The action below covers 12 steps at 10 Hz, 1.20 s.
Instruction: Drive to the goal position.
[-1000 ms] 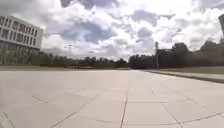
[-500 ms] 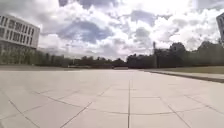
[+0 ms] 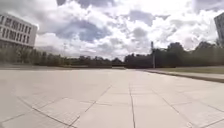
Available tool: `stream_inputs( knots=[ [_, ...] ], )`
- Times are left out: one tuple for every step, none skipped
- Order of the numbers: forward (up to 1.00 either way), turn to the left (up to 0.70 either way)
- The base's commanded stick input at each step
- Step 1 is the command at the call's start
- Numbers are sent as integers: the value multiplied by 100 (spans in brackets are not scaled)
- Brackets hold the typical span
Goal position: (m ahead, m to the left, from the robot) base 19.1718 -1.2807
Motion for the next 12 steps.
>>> stream_inputs(
  knots=[
    [100, -16],
    [100, -7],
    [100, -2],
    [100, 0],
    [100, 0],
    [100, 0],
    [100, 0],
    [100, 0],
    [100, 0],
    [100, 0],
    [100, 0],
    [100, 0]
  ],
)
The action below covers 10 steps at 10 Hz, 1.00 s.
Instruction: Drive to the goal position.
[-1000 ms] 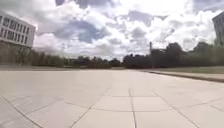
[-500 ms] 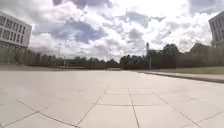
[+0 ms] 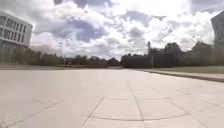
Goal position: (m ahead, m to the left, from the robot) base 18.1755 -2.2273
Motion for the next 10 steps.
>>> stream_inputs(
  knots=[
    [100, 0],
    [100, 0],
    [100, 0],
    [100, 0],
    [100, -1],
    [100, -5],
    [100, -10],
    [100, -11],
    [100, -13],
    [100, -14]
  ],
)
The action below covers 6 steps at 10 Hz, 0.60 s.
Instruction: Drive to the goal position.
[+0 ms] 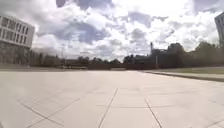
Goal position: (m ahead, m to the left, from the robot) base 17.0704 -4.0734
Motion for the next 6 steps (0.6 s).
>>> stream_inputs(
  knots=[
    [100, -14],
    [100, -15],
    [100, -15],
    [100, -15],
    [100, -15],
    [100, -15]
  ],
)
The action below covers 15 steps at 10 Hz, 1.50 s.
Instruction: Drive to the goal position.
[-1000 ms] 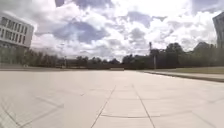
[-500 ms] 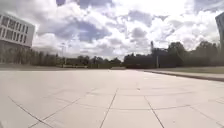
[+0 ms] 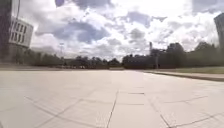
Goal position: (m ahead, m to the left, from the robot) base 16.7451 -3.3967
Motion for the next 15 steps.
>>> stream_inputs(
  knots=[
    [100, -15],
    [100, -15],
    [100, -15],
    [100, -15],
    [100, -15],
    [100, -15],
    [100, -15],
    [100, -14],
    [100, -12],
    [100, -11],
    [100, -10],
    [100, -7],
    [100, -7],
    [100, -6],
    [100, -6]
  ],
)
